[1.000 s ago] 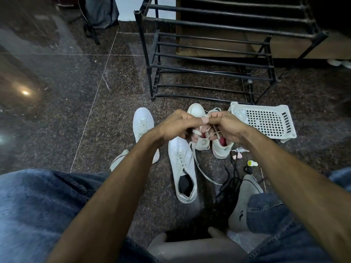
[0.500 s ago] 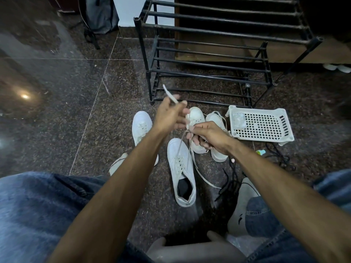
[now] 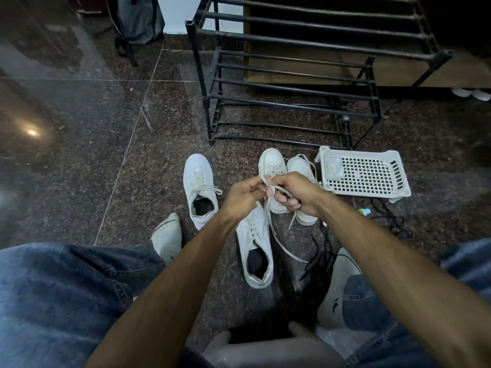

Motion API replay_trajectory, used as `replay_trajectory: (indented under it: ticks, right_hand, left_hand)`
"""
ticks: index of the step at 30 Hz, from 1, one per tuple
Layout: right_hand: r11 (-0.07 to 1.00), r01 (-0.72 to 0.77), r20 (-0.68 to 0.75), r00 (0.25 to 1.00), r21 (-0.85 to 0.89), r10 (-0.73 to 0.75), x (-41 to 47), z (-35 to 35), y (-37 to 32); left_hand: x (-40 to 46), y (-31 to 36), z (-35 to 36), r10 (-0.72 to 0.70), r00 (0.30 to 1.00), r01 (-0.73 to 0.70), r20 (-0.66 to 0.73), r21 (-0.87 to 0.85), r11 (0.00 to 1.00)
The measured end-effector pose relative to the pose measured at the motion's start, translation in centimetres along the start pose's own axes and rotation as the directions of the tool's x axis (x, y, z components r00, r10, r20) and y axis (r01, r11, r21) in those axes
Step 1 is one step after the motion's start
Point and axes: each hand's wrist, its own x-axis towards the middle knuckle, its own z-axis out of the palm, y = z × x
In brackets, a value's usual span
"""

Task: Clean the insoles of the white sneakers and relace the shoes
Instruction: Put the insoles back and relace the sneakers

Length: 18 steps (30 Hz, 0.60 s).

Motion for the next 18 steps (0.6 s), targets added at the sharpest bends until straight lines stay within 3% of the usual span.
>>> replay_trajectory:
  ticks: [4,6,8,11,13,15,18]
  right_hand:
    - [0.999,0.033,-0.046,0.998,-0.014,-0.034,0.1,-0.7,0.5]
    - [0.984,0.009,-0.206,0.977,-0.178,-0.046,0.4,-1.6,1.3]
    - [0.927,-0.085,-0.387,0.920,-0.364,-0.068,1.0,-3.2,2.6]
    - [0.868,-0.230,-0.556,0.829,-0.440,-0.063,1.6,-6.3,5.2]
    - [0.855,-0.297,-0.620,0.783,-0.426,-0.037,1.6,-7.9,6.7]
    - [0.811,-0.374,-0.671,0.741,-0.449,-0.029,1.4,-8.5,7.9]
    - [0.668,-0.481,-0.676,0.735,-0.568,-0.045,0.8,-6.9,9.2]
  left_hand:
    - [1.0,-1.0,-2.0,0.128,0.988,-0.108,-0.084,0.210,0.972]
    - [2.0,-2.3,-4.1,0.078,0.985,-0.004,-0.151,0.440,0.898]
    - [2.5,-4.2,-6.8,-0.024,0.962,0.195,-0.271,0.625,0.756]
    - [2.2,-7.4,-10.2,-0.200,0.862,0.490,-0.466,0.665,0.563]
    - [1.9,-9.5,-12.0,-0.286,0.794,0.605,-0.537,0.651,0.458]
    - [2.1,-11.5,-13.1,-0.339,0.760,0.650,-0.554,0.646,0.401]
    - [1.8,-11.9,-11.7,-0.267,0.784,0.620,-0.560,0.716,0.321]
